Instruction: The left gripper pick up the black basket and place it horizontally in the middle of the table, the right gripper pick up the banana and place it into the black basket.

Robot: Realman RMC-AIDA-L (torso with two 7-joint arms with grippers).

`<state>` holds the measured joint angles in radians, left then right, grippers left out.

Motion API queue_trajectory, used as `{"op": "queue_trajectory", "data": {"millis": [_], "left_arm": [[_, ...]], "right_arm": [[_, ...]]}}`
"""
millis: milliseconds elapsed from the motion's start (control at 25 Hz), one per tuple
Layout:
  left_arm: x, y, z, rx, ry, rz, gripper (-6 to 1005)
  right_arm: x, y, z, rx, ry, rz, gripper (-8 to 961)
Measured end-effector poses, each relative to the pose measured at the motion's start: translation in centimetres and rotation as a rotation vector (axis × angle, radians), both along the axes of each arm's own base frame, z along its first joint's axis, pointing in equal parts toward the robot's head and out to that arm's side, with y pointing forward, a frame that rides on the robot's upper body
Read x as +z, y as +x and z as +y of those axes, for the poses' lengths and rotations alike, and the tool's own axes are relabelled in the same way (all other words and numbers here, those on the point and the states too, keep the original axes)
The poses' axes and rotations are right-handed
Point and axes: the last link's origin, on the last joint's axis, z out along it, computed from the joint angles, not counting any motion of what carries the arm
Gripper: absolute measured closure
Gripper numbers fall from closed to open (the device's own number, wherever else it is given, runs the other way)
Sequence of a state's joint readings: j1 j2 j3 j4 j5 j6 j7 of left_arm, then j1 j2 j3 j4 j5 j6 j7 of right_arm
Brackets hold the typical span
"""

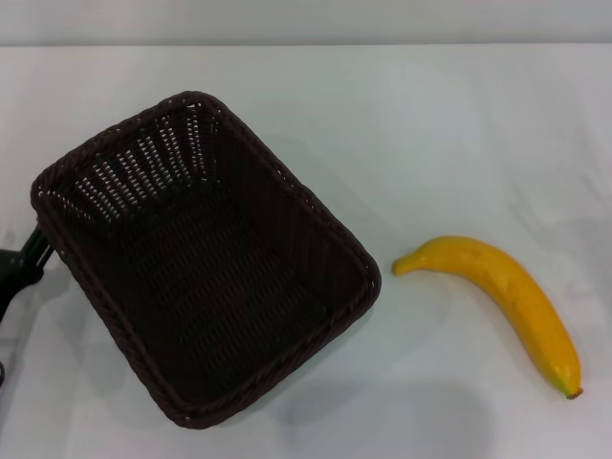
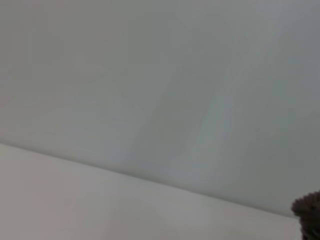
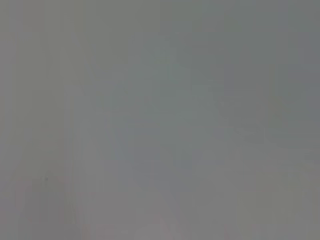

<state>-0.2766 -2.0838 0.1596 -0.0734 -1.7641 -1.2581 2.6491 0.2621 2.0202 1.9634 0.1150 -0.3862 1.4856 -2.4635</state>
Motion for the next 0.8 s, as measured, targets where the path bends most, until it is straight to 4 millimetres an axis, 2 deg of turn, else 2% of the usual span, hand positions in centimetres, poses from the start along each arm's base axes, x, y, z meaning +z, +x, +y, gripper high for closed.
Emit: {"op": "queue_trajectory", "data": {"millis": [520, 680, 800], "left_arm": [[0.6, 1.3, 4.1, -0.035, -0.006, 0.037, 138], [1.5, 1.0, 4.9, -0.001, 0.035, 0.035, 138], [2.4, 0.2, 4.7, 0.037, 0.082, 0.031, 138]], "right_arm": [[0.1, 0.1, -0.4, -0.001, 0.004, 0.001, 98], [0.1, 0.0, -0.4, 0.005, 0.009, 0.002, 98], [0.2, 0.0, -0.4, 0.008, 0.013, 0.003, 97]]}}
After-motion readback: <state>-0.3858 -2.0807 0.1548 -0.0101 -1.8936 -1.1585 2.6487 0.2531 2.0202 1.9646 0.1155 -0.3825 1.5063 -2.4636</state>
